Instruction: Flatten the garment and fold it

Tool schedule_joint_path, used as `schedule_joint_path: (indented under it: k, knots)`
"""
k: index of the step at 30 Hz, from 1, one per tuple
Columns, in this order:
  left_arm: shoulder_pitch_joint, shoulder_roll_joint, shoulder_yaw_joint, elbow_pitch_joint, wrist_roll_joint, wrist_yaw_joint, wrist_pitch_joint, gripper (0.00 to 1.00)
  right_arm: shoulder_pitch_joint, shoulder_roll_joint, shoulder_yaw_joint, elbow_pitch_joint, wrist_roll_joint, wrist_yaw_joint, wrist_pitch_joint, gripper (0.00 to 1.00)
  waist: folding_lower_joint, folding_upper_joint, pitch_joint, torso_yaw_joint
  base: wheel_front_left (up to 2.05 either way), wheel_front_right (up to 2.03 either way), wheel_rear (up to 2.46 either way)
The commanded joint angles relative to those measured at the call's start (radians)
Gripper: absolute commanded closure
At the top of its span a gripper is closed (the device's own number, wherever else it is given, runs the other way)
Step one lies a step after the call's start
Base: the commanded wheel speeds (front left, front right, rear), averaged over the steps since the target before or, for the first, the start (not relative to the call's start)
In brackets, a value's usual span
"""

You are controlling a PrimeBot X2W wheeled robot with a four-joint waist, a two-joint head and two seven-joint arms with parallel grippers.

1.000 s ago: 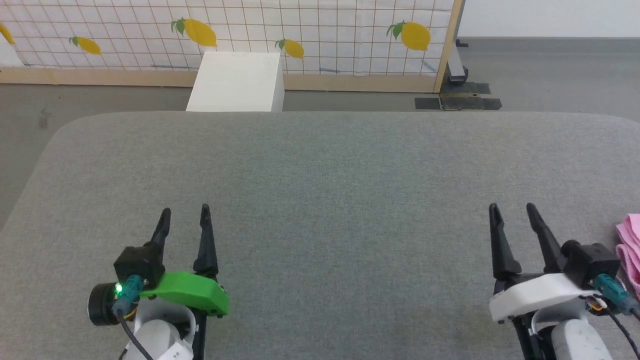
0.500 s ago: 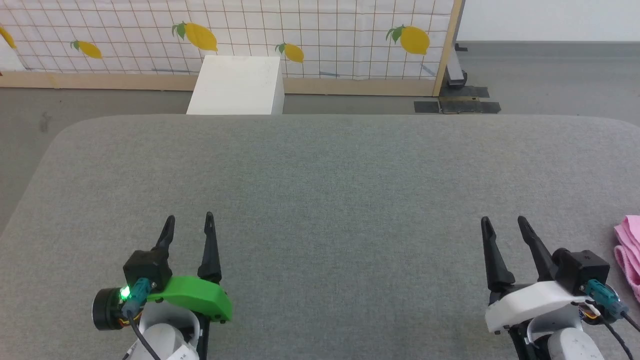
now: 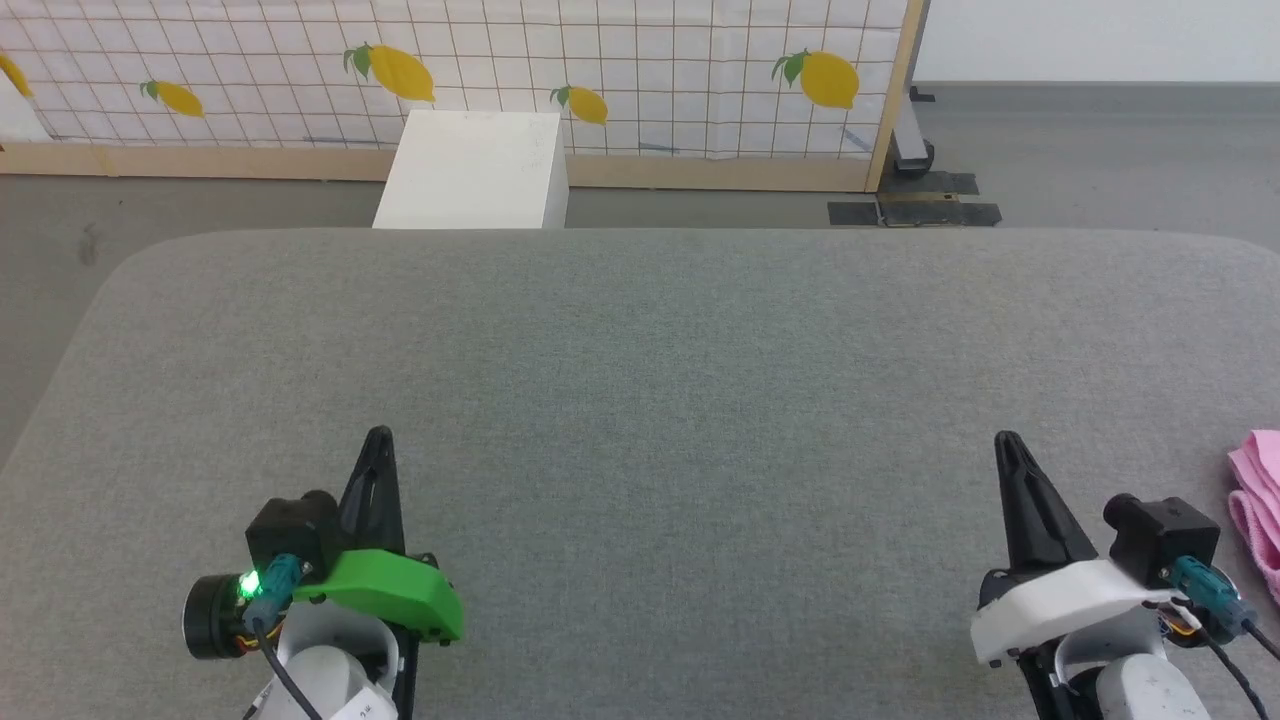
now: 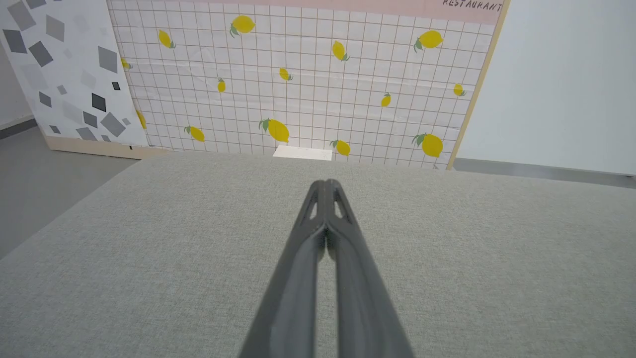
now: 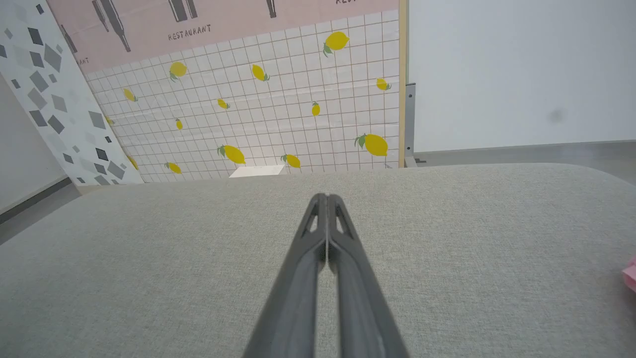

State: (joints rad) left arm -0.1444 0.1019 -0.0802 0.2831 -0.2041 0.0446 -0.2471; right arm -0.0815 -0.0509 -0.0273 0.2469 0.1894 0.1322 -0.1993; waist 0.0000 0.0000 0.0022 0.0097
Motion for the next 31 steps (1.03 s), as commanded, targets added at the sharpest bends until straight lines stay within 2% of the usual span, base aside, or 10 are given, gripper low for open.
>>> schedule_joint_path:
  k: [1, 31]
  knots:
    - [0.009, -0.003, 0.003, -0.009, 0.013, -0.003, 0.007, 1.0, 0.005, 0.0, 0.002, -0.01, -0.009, 0.0, 0.006, 1.0, 0.0, 0.0, 0.0, 0.0, 0.0, 0.0, 0.0]
    - [0.044, -0.015, 0.023, -0.08, 0.063, -0.014, 0.07, 1.0, 0.025, 0.0, 0.008, -0.072, -0.056, 0.0, 0.056, 1.0, 0.0, 0.0, -0.001, -0.003, 0.0, 0.0, 0.0]
